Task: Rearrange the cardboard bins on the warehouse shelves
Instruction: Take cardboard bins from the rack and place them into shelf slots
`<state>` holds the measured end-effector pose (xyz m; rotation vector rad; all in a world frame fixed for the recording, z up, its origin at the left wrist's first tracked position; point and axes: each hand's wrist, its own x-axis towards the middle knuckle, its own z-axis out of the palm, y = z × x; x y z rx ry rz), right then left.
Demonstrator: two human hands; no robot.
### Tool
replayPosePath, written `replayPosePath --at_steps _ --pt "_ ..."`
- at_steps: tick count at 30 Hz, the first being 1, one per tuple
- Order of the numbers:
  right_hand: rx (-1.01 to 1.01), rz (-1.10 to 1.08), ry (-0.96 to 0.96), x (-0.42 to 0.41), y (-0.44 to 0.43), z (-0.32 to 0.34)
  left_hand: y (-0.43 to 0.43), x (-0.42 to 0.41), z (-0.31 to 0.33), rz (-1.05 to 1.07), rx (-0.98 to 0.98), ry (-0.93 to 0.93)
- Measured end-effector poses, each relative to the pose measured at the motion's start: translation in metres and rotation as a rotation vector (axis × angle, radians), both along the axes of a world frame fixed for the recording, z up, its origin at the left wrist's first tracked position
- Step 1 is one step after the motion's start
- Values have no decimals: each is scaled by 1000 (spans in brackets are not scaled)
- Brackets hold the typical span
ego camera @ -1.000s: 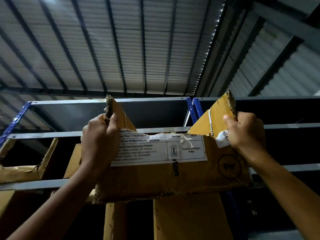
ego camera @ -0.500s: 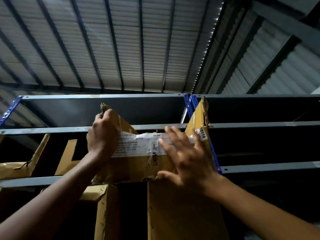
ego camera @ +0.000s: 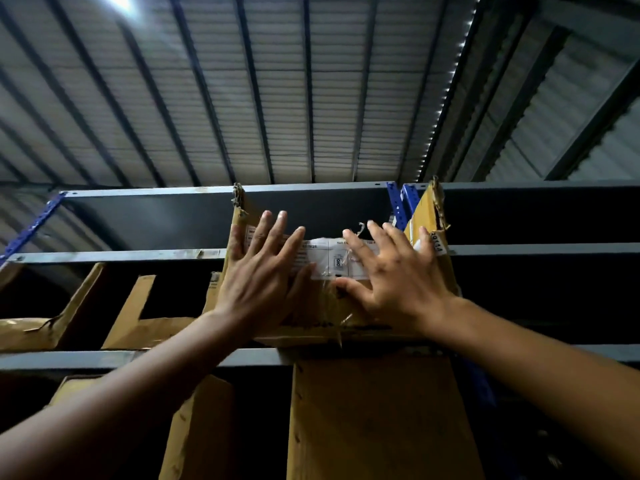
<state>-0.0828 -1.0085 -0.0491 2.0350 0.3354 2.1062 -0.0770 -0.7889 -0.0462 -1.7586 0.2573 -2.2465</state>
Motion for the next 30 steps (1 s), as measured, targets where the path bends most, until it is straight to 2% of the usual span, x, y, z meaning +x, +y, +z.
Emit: replayPosePath --at_steps 11,23,30 --pt "-31 -8 -15 80 -9 46 -11 66 33 -43 -191 157" --pt "-5 17 98 189 -21 68 -8 178 70 -80 -58 103" --pt "15 3 183 248 -16 78 -1 255 87 -116 -91 211"
